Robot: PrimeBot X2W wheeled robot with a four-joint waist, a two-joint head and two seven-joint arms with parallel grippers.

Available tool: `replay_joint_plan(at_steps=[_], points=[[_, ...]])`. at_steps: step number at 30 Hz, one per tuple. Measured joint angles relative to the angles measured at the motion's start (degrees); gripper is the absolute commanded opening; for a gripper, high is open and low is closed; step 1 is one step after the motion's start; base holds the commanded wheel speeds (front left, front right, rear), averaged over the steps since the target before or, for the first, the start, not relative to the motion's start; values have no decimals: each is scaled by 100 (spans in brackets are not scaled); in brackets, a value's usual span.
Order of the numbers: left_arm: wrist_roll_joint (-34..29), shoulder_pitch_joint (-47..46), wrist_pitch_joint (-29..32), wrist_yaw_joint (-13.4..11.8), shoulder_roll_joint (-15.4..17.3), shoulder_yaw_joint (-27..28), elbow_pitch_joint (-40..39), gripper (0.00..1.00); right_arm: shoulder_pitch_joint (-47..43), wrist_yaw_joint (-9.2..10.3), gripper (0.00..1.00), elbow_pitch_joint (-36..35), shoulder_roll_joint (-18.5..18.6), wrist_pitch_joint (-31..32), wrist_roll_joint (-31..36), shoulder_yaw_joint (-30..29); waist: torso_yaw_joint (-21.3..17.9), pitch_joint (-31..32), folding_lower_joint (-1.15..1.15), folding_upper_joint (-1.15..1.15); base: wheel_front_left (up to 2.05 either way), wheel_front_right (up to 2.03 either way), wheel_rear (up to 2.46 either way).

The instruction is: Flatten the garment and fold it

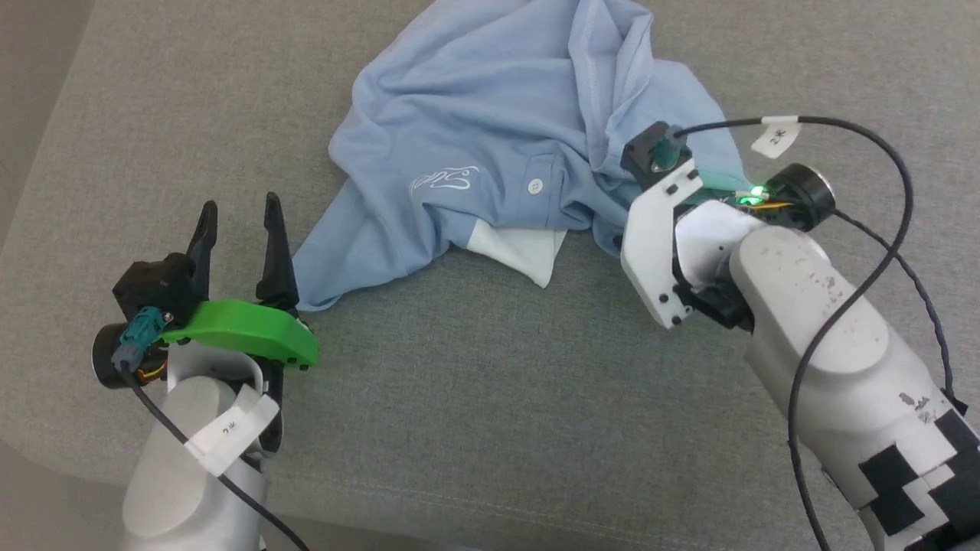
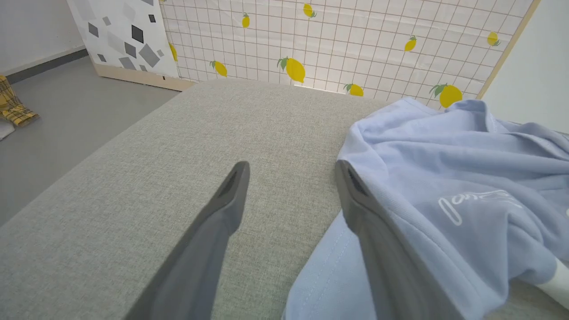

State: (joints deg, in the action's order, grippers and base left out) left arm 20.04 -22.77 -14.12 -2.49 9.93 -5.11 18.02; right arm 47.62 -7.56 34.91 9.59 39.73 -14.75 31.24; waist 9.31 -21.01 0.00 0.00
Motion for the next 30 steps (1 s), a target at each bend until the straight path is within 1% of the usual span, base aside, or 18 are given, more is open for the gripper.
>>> replay_joint_plan(at_steps=[1, 5, 7, 9, 13, 14, 17, 19, 20, 22, 24, 27, 28, 29, 30], points=[[5, 2, 0, 0, 3, 7, 10, 100, 28, 0, 0, 35, 5, -31, -51, 18, 1, -2, 0, 0, 0, 0, 0], [32, 10, 14, -2, 9, 11, 66, 100, 61, 0, 0, 36, 107, -220, -467, 4, -31, 72, 0, 0, 0, 0, 0], [55, 20, 34, -3, 13, 11, 92, 100, 63, -1, 0, -89, 247, -280, -740, -77, -64, 147, 0, 0, 0, 0, 0], [56, 42, 43, -8, 34, 15, 97, 100, 106, -2, 0, -320, 530, -293, -954, -215, -119, 243, 0, 0, 0, 0, 0], [66, 77, 89, -10, 68, 19, 93, 100, 225, -2, 0, -704, 1270, -86, -1169, -639, -227, 426, 0, 0, 0, 0, 0], [66, 86, 94, -10, 79, 14, 87, 100, 222, -2, 0, -773, 1517, 44, -1176, -800, -260, 484, 0, 0, 0, 0, 0], [71, 110, 145, -16, 83, -7, 60, 100, 128, -2, 0, -847, 2028, 278, -1101, -1257, -327, 604, 0, 0, 0, 0, 0], [71, 132, 163, -16, 85, -29, 53, 100, -124, -1, 0, -842, 2249, 479, -1034, -1469, -357, 671, 0, 0, 0, 0, 0], [73, 152, 190, -16, 86, -42, 47, 100, -342, 0, 0, -834, 2308, 575, -1022, -1537, -371, 703, 0, 0, 0, 0, 0], [77, 187, 212, -16, 88, -58, 44, 100, -812, 0, 0, -791, 2274, 728, -1033, -1640, -393, 752, 0, 0, 0, 0, 0], [100, 226, 244, -16, 87, -82, 38, 100, -1323, -1, 0, -746, 2129, 738, -1035, -1739, -414, 793, 0, 0, 0, 0, 0], [116, 298, 280, -16, 86, -116, 43, 100, -1786, -1, 0, -751, 1883, 603, -993, -1950, -435, 846, 0, 0, 0, 0, 0], [119, 310, 299, -16, 87, -124, 47, 100, -1859, -1, 30, -801, 1822, 523, -978, -2018, -442, 861, 0, 0, 0, 0, 0], [122, 319, 307, -16, 87, -133, 56, 100, -1935, -1, 100, -872, 1749, 396, -956, -2124, -449, 883, 0, 0, 0, 0, 0], [124, 335, 328, -16, 88, -138, 59, 100, -1998, -1, 100, -962, 1683, 234, -916, -2246, -456, 910, 0, 0, 0, 0, 0]])
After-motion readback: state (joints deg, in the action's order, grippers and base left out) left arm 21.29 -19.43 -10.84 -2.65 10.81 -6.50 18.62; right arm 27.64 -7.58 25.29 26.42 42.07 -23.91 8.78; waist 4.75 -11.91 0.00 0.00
